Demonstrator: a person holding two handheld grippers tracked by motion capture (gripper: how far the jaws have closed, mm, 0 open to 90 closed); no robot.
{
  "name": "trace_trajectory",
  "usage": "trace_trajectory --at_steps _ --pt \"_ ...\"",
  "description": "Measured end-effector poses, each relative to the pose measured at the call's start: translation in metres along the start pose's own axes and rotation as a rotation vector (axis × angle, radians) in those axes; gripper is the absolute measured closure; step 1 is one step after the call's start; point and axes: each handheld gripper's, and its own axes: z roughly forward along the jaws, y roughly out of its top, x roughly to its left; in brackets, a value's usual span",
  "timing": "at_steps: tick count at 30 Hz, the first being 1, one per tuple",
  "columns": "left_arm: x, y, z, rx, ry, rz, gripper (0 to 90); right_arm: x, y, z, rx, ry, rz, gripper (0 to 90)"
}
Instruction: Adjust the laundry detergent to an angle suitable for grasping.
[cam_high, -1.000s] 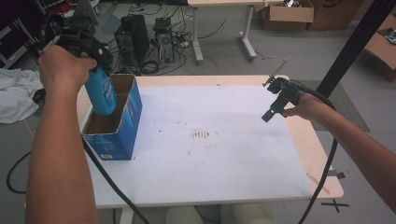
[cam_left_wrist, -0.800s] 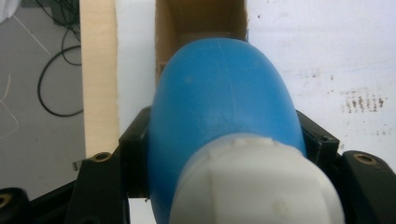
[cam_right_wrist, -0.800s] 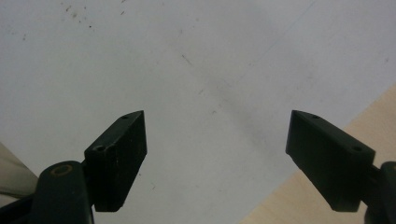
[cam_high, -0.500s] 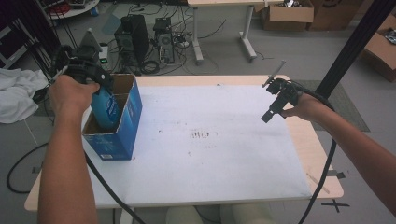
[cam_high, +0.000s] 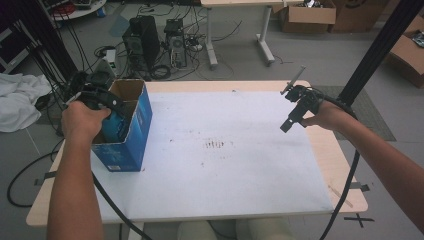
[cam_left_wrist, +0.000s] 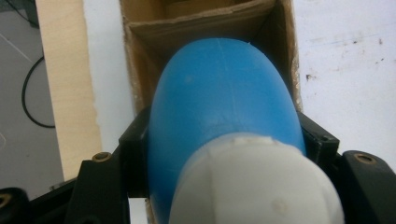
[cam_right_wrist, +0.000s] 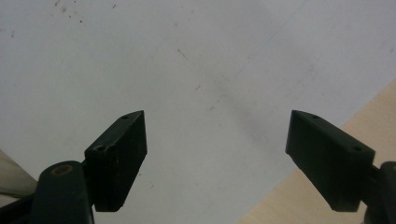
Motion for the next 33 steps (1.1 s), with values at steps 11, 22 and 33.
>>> trace_trajectory --at_steps 11,22,33 --pt "-0.002 -0.008 0.028 0.026 -0.001 0.0 37.8 -0.001 -0.001 0.002 0.012 0.006 0.015 20.5" --pt "-0.002 -0.01 0.042 0.064 -0.01 0.002 37.7 -0.003 0.0 0.003 0.012 0.007 0.012 20.5" --pt "0.001 -0.008 0.045 0.071 -0.02 -0.018 37.6 -0.003 0.0 0.004 0.015 0.009 0.017 20.6"
